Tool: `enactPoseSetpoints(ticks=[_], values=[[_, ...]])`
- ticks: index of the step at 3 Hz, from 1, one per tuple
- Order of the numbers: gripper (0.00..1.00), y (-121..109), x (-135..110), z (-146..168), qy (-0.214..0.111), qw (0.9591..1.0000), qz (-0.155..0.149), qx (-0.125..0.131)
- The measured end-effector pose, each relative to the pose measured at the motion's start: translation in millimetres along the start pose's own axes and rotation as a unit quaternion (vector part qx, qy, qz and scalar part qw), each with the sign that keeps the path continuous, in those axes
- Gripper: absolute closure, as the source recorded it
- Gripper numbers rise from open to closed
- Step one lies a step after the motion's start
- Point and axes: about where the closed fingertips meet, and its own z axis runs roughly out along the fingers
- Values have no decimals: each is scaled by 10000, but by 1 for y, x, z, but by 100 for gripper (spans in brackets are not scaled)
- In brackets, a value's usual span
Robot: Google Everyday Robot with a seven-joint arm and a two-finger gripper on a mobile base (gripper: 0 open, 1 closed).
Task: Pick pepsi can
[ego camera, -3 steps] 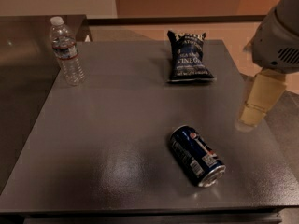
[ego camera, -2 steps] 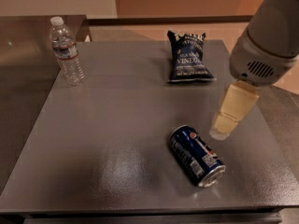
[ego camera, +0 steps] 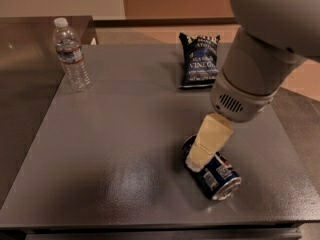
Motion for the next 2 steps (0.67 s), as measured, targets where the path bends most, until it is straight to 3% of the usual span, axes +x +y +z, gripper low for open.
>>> enactPoseSetpoints(ticks=[1,2], values=[[0,19,-1,12,273,9982,534,90],[0,33,2,24,539,9910,1219,155]])
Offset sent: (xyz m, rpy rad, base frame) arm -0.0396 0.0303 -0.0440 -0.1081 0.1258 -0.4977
